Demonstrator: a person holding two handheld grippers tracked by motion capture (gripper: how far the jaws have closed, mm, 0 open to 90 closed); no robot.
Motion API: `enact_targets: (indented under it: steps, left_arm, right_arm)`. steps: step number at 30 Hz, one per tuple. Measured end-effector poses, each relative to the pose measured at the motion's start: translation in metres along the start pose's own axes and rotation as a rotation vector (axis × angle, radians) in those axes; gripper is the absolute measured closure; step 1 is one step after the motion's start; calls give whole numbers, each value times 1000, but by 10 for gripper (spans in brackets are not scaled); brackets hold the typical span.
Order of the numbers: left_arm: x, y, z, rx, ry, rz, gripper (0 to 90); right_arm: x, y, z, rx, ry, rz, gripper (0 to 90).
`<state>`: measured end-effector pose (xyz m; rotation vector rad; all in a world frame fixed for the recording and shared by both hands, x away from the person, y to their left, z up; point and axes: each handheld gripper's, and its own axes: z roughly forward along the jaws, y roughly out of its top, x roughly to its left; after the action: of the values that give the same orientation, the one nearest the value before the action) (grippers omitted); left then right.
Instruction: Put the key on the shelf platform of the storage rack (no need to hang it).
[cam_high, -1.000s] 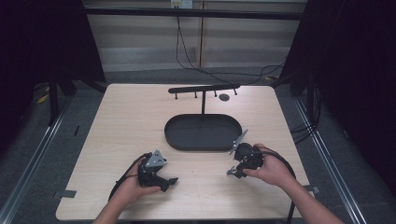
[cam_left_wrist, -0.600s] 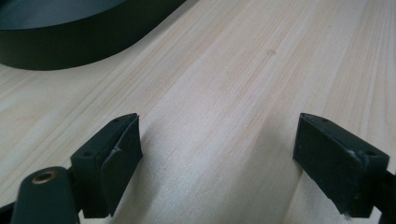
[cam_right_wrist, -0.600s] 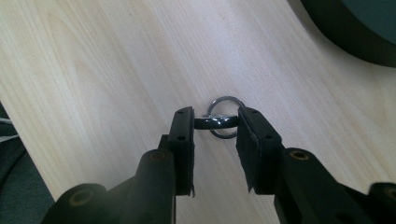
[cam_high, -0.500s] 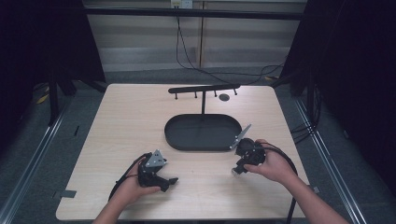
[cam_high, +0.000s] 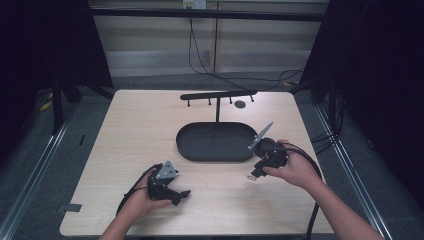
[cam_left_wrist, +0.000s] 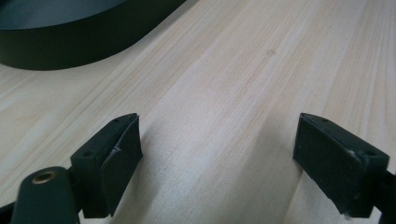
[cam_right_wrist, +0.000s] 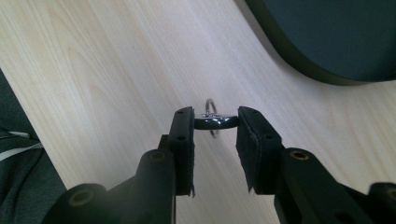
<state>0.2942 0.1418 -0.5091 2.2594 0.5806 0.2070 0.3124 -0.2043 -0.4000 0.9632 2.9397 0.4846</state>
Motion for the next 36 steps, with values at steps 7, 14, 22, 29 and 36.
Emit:
enact_targets:
  steps: [7, 14, 22, 29, 36]
  left_arm:
    - [0, 0, 0, 0, 0, 0, 148]
    - [0, 0, 0, -1, -1, 0, 148]
    - [0, 0, 0, 0, 0, 0, 148]
    - [0, 0, 0, 0, -2, 1, 148]
    - [0, 0, 0, -4, 1, -3, 148]
  right_arm:
    - [-1, 6, -13, -15, -9, 5, 682]
    - [-2, 12, -22, -42, -18, 22, 682]
    - [-6, 16, -27, -62, -27, 28, 682]
    - [-7, 21, -31, -71, -34, 37, 682]
    - [-9, 26, -34, -83, -30, 44, 682]
